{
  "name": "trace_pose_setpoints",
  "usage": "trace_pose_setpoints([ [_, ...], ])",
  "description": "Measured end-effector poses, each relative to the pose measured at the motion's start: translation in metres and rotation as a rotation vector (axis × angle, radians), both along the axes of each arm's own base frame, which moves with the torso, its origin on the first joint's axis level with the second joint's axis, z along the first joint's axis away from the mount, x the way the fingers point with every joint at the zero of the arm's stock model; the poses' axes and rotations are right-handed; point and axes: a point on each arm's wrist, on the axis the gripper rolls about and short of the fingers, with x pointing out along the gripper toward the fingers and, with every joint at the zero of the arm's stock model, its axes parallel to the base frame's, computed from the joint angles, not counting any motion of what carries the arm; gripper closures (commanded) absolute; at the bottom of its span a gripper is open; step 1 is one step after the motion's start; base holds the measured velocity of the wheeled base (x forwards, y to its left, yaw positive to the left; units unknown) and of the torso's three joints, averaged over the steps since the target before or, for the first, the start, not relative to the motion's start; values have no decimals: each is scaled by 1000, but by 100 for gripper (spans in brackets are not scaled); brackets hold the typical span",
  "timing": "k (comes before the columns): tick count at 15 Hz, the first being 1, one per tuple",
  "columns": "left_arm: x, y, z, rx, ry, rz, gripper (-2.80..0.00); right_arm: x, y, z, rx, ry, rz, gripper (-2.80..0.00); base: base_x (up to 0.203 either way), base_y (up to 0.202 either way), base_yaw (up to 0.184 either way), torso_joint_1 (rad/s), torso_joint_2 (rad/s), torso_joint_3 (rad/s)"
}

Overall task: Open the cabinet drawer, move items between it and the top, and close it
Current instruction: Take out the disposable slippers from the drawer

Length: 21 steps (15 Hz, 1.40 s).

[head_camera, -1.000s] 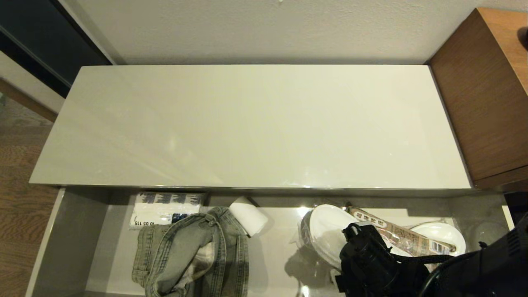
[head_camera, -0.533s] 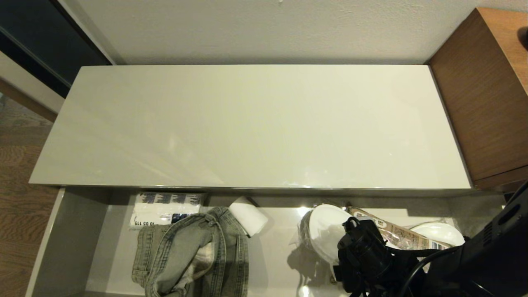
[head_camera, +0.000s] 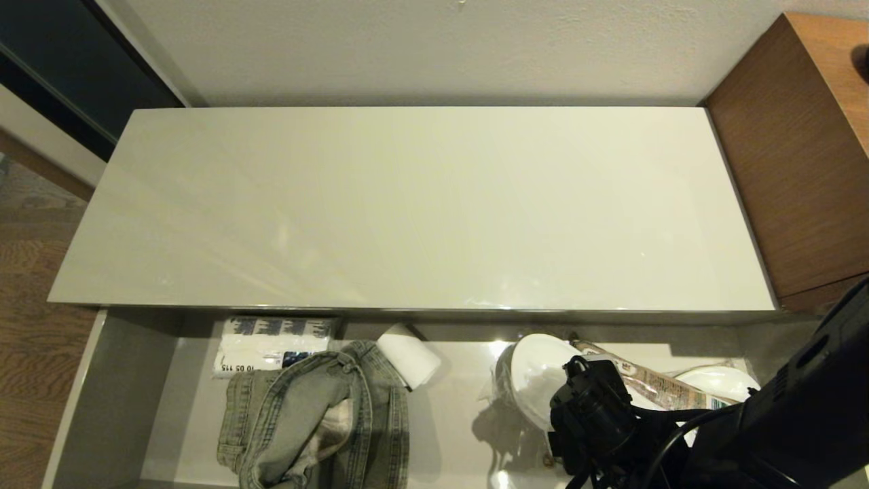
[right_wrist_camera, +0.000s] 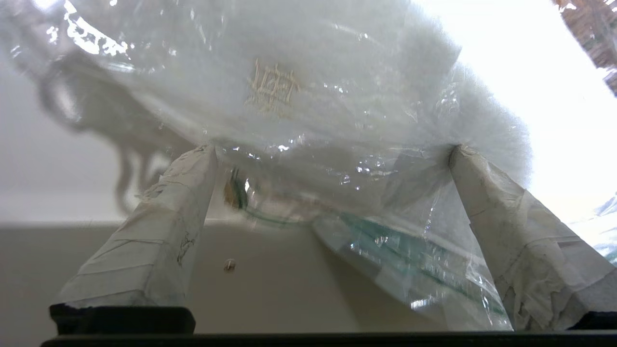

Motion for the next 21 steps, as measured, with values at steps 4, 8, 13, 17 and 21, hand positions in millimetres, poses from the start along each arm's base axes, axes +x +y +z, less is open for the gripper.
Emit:
trace_pose_setpoints([
  [4,0,0,0,0,-1,0,0,6,5,-6,-7,-21,-8,-280,0,0,0,0,0,0],
  [8,0,0,0,0,0,0,0,10,8,-9,-16,-28,-17,-280,0,0,0,0,0,0],
  [13,0,0,0,0,0,0,0,13,11,-13,-22,-29,-21,-280,0,0,0,0,0,0],
  [17,0,0,0,0,-1,0,0,15,12,-16,-25,-29,-27,-280,0,0,0,0,0,0],
  [21,0,0,0,0,0,0,0,16,13,-17,-22,-34,-26,-280,0,0,0,0,0,0],
])
